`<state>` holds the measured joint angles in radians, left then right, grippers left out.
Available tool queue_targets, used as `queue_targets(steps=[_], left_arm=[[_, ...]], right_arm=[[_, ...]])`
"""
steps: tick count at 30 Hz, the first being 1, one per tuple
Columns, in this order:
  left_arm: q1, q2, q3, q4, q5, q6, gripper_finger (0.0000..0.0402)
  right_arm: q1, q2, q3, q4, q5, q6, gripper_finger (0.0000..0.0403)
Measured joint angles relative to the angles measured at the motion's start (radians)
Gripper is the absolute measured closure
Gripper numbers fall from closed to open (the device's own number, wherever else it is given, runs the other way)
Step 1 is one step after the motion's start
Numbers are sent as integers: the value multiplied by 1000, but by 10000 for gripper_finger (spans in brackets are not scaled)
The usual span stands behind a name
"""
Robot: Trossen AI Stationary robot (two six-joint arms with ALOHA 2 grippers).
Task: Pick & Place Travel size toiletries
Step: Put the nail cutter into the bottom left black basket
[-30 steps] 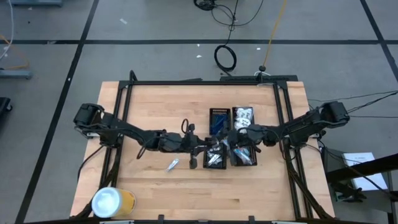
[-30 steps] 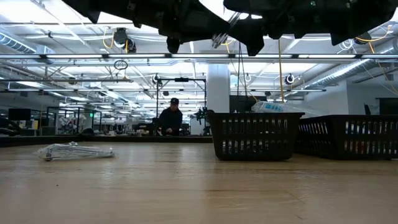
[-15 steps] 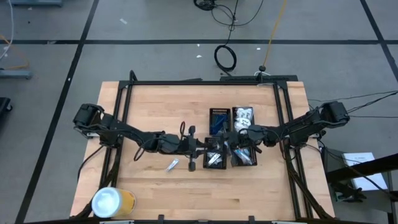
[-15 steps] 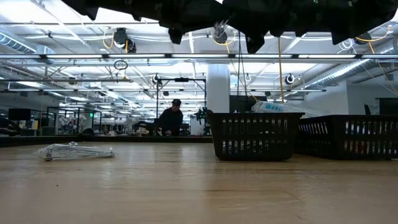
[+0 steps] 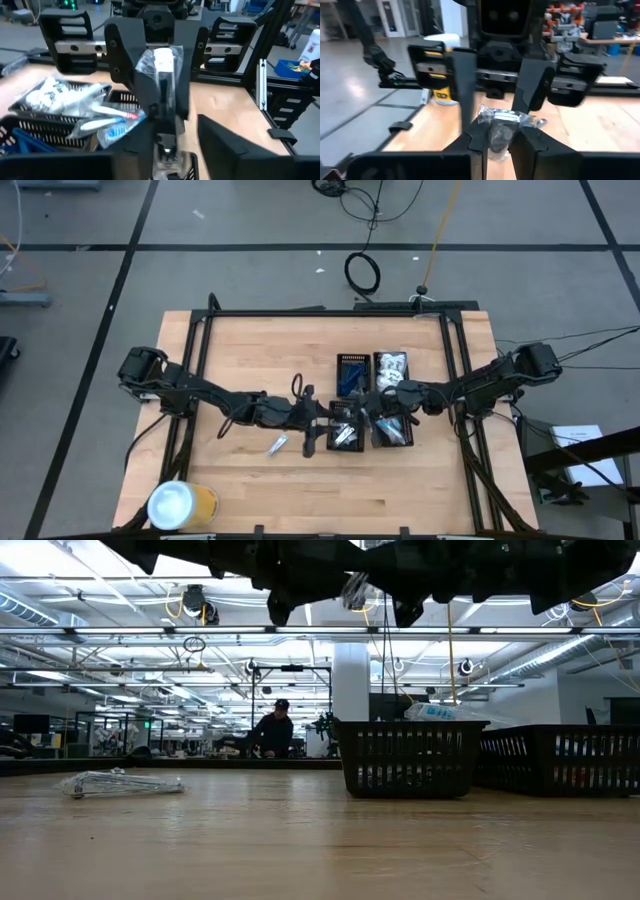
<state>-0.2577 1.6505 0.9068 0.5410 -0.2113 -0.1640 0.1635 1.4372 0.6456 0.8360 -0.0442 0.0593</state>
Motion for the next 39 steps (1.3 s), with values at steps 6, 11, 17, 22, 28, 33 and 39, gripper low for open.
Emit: queue_targets(steps=[6,11,17,22,28,33,39], left_arm=[[0,0,0,-12,-3,-15,158],[-1,-1,0,-31,-9,11,98],[7,-2,0,-157,-181,4,66],[39,-2,0,-278,-364,-73,65],[90,-2,0,-435,-322,-262,64],[111,-2,0,-642,-251,-379,64],[113,-2,0,-835,-168,-465,64]], right_arm=[[0,0,0,-25,44,4,363],[-4,-29,0,-125,0,50,363],[-7,-57,0,-320,-92,149,363],[-6,-47,0,-418,-170,208,363],[-7,-46,-1,-452,-162,217,315],[-7,-46,-1,-452,-109,216,277],[-4,-46,0,-452,-110,203,231]])
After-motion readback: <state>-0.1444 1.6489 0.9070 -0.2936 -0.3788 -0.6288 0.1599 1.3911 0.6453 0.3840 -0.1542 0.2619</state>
